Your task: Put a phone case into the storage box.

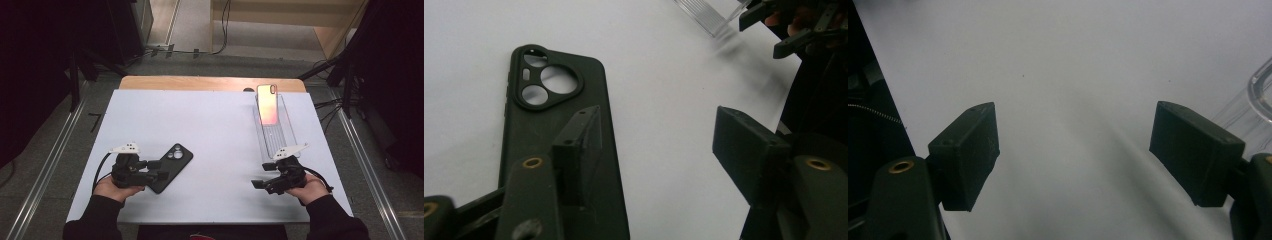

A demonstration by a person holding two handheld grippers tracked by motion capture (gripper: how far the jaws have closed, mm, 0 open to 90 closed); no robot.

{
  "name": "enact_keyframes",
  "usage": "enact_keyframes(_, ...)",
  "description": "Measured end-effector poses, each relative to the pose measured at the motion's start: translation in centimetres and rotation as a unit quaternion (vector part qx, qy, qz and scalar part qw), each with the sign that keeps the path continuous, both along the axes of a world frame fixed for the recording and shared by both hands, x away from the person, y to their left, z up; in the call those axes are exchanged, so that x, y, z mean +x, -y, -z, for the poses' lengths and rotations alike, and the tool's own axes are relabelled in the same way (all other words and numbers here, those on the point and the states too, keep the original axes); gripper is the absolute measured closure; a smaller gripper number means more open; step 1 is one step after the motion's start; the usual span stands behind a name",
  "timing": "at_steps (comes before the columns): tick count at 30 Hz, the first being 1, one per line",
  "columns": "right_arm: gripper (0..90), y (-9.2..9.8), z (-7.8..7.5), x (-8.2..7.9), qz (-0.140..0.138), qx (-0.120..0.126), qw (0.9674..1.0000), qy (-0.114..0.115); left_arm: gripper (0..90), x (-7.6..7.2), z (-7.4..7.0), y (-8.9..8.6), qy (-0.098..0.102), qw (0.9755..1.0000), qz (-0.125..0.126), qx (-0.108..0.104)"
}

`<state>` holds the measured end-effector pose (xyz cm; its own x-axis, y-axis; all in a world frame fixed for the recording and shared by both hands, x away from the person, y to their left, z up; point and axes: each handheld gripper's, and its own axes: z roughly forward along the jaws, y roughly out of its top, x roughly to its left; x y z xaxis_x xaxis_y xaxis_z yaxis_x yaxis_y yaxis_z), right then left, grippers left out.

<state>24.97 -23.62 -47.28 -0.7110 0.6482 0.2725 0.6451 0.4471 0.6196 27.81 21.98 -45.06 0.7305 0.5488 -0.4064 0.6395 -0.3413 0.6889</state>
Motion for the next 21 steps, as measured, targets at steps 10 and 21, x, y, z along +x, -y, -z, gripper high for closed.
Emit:
enact_keyframes(10, 18.0, -0.2, 0.0, 0.1, -0.003, -0.003, 1.0, -0.004, 26.5, 0.2, 0.0, -0.2, -0.009, 0.9998, 0.013, -0.011)
enact_keyframes(21, 18.0, -0.1, 0.1, 0.0, -0.002, -0.003, 1.0, -0.004, 0.0, 1.3, -0.3, 1.3, 0.028, 0.9995, 0.007, 0.016)
